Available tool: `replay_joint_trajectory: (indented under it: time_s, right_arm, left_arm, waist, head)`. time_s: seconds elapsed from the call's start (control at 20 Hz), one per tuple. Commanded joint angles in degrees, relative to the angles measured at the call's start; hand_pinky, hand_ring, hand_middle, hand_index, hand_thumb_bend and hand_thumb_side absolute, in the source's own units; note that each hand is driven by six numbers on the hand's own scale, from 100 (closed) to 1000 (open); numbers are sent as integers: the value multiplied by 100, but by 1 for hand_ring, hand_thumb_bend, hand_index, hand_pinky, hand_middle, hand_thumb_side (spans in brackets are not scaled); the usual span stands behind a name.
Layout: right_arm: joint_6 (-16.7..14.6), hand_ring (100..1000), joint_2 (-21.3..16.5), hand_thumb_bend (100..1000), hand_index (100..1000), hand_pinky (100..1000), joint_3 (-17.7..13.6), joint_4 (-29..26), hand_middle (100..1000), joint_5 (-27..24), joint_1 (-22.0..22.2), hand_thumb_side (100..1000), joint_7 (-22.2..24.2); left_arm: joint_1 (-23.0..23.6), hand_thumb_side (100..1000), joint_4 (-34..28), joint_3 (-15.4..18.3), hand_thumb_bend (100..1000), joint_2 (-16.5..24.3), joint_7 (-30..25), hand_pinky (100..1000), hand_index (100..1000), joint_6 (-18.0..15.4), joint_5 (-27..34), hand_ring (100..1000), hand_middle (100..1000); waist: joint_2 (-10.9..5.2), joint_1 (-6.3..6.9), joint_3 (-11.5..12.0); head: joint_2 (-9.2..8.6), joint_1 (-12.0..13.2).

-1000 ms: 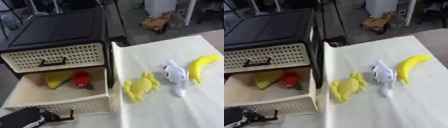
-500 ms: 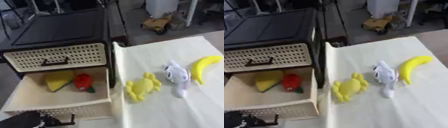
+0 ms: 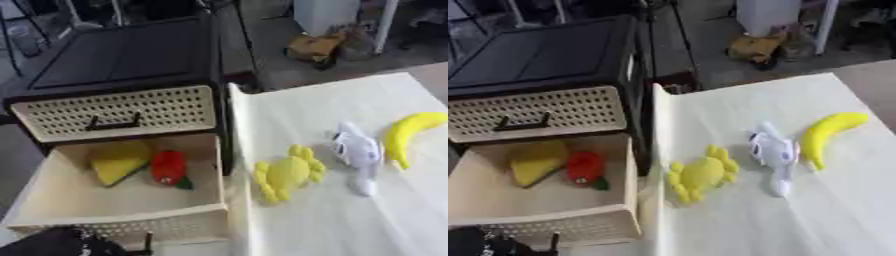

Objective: Pick up objects from table and place into drawer.

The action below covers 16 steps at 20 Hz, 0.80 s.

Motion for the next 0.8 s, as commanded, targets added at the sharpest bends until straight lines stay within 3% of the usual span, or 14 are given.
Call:
replay_joint_trajectory:
  time_s: [0.05, 0.5, 0.8]
  right_arm:
    - [6, 871, -79, 100, 915, 748, -66, -90, 778, 21, -42, 1000, -31]
    - [33, 871, -70, 100, 915, 749, -64, -90, 778, 29, -9, 1000, -54]
    - [87, 872, -56, 100, 915, 750, -54, -90, 777, 28, 21, 1000, -47]
  left_arm:
    - [51, 333, -263, -158, 100, 156, -48, 100, 802, -60, -12, 100, 100]
    - [98, 321, -300, -190, 100, 224, -3, 100, 818, -71, -192, 100, 100]
    - [109, 357, -83, -306, 100, 245, -22, 100, 923, 18, -340, 100, 100]
  waist:
    - [-135, -43, -15]
    - [-192, -37, 18]
    - [-250, 6, 21]
  head:
    - [-32, -13]
    - [1, 1]
    - [35, 29]
